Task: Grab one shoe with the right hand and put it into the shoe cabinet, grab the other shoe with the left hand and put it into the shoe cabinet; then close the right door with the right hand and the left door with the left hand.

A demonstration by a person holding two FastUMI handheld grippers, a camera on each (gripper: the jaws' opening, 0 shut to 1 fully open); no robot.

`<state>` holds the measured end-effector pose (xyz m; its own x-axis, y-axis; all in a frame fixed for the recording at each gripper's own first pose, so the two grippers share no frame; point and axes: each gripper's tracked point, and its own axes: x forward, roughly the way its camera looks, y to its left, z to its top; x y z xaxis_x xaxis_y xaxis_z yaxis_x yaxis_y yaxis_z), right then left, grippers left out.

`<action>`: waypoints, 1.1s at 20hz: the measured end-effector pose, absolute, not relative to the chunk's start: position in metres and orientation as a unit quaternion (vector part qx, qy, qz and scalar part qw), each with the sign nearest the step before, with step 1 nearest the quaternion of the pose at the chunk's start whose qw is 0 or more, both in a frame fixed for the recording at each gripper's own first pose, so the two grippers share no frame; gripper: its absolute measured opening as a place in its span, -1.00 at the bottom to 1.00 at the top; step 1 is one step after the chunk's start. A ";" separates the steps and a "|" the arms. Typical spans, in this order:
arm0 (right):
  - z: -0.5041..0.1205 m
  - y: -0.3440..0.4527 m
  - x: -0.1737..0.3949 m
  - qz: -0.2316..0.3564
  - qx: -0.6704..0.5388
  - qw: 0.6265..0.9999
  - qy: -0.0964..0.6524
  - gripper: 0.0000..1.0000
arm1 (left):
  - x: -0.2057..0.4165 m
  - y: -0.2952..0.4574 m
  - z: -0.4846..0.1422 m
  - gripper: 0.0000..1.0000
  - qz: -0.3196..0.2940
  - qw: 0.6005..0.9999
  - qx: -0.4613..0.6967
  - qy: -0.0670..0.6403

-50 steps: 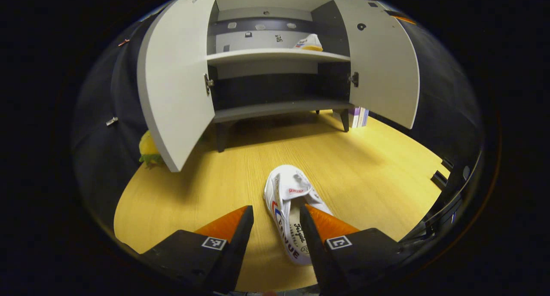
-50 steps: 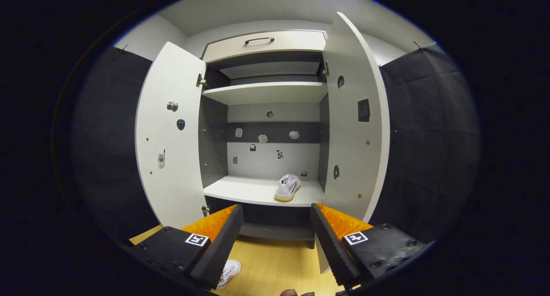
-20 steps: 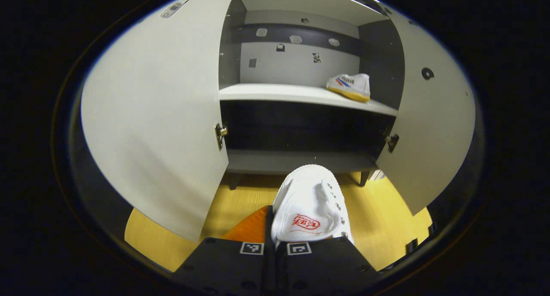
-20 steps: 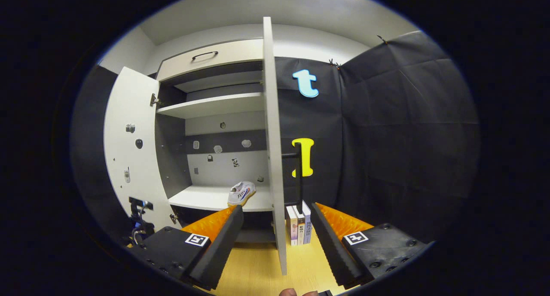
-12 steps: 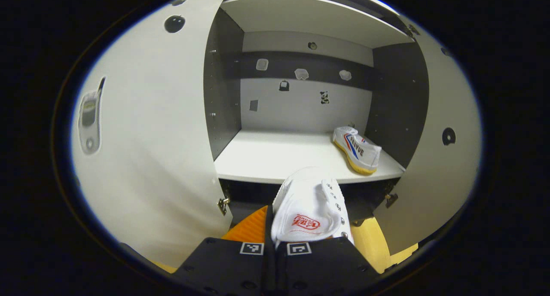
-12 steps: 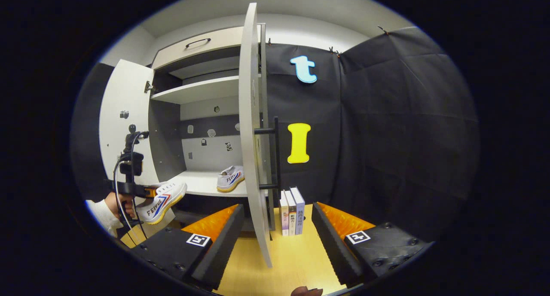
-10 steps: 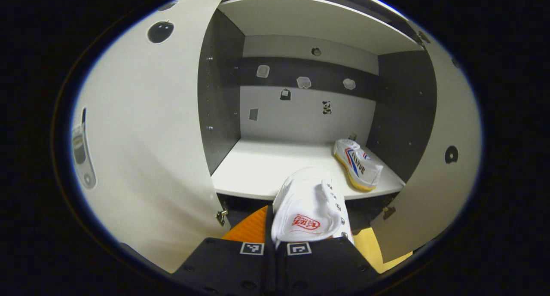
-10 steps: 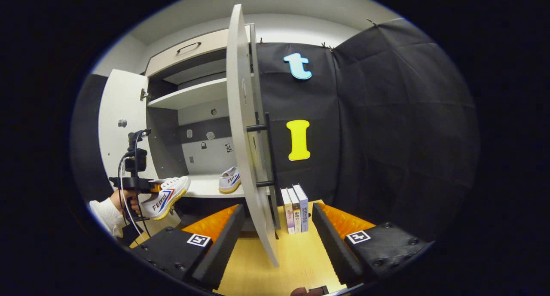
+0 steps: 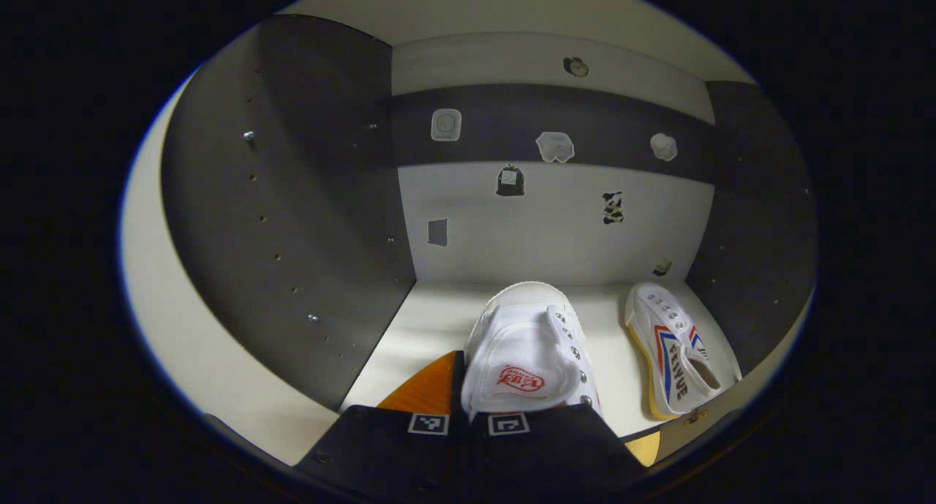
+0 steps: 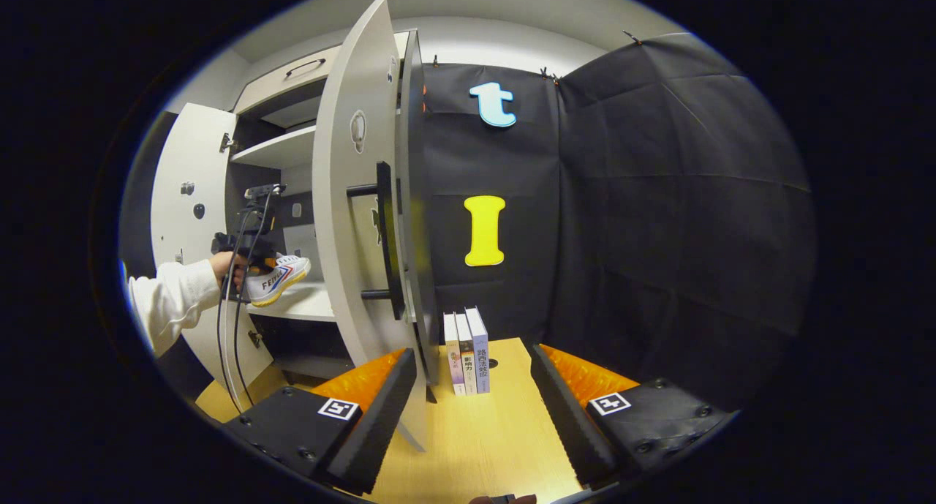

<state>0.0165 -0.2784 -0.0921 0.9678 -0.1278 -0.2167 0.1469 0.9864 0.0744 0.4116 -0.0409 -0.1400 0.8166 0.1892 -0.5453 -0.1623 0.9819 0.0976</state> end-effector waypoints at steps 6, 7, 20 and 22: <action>-0.105 -0.314 0.020 -0.090 0.030 0.988 0.120 0.97 | 0.466 -0.029 -0.164 -0.89 0.130 0.942 0.067 0.303; -0.106 -0.318 0.019 -0.092 0.030 0.988 0.119 0.97 | 0.472 -0.027 -0.167 -0.90 0.137 0.941 0.072 0.302; -0.105 -0.317 0.013 -0.093 0.024 0.988 0.117 0.97 | 0.463 -0.028 -0.167 0.27 0.133 0.932 0.143 0.306; -0.101 -0.311 0.011 -0.088 0.026 0.989 0.112 0.97 | 0.450 -0.032 -0.159 0.62 0.125 0.939 0.141 0.288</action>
